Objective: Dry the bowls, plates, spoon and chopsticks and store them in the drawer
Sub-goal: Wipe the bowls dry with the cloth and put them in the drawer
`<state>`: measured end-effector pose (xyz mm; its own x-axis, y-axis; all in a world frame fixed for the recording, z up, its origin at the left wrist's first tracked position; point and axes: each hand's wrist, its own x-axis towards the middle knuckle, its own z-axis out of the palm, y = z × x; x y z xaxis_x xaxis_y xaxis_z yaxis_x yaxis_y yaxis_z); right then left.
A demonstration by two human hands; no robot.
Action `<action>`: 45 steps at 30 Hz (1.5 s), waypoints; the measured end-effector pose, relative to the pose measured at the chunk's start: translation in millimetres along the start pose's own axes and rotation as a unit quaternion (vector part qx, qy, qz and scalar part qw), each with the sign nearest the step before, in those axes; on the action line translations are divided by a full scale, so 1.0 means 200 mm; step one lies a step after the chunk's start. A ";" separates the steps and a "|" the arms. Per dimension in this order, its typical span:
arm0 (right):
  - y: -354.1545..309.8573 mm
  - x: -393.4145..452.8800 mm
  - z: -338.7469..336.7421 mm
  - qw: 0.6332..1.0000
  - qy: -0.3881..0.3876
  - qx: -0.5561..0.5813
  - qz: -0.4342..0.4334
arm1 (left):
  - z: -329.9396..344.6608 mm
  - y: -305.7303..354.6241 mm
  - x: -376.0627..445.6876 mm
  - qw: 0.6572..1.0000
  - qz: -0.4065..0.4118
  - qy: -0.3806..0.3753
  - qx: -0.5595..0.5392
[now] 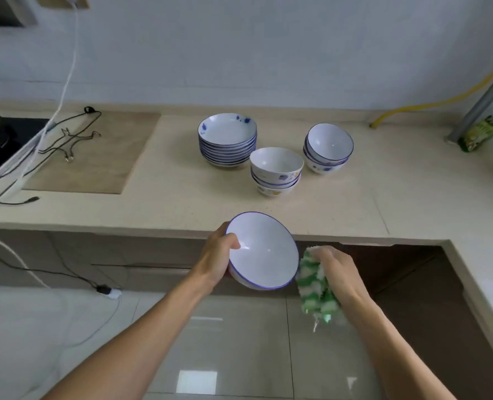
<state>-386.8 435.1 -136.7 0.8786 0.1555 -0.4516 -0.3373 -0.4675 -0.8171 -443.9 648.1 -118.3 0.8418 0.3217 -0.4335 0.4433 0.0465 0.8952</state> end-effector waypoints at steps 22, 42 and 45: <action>0.34 0.40 1.20 0.981 -0.040 0.011 0.190 | -0.83 -0.86 0.88 0.819 -0.136 0.155 -0.535; 0.29 0.18 1.10 0.984 -0.022 0.058 0.167 | -0.88 -0.90 0.86 0.882 -0.138 0.130 -0.432; 0.27 0.12 1.06 0.984 -0.033 0.056 0.167 | -0.88 -0.93 0.76 0.891 -0.162 0.139 -0.402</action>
<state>-456.1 598.4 -267.4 0.6903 0.0678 -0.7203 -0.6409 -0.4045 -0.6524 -452.3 855.2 -332.5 0.5517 0.3842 -0.7403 0.1919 0.8053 0.5609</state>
